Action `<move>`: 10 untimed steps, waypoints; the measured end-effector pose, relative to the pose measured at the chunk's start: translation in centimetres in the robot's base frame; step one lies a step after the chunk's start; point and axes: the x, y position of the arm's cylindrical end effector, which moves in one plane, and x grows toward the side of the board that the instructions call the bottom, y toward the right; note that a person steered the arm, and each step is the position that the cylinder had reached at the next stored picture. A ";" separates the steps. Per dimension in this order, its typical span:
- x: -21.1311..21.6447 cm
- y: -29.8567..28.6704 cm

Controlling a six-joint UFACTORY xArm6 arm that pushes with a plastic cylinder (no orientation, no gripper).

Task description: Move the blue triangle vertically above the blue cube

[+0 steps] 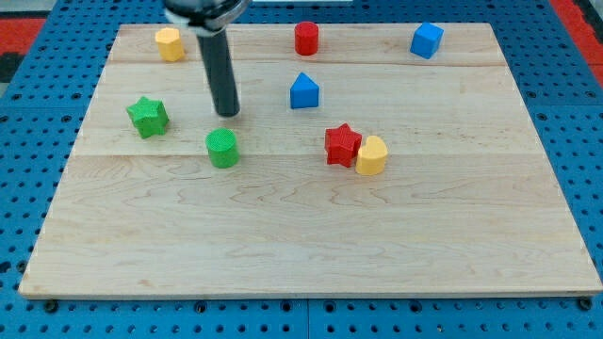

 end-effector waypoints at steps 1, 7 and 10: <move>-1.1 4.6; -1.6 22.8; -1.4 24.3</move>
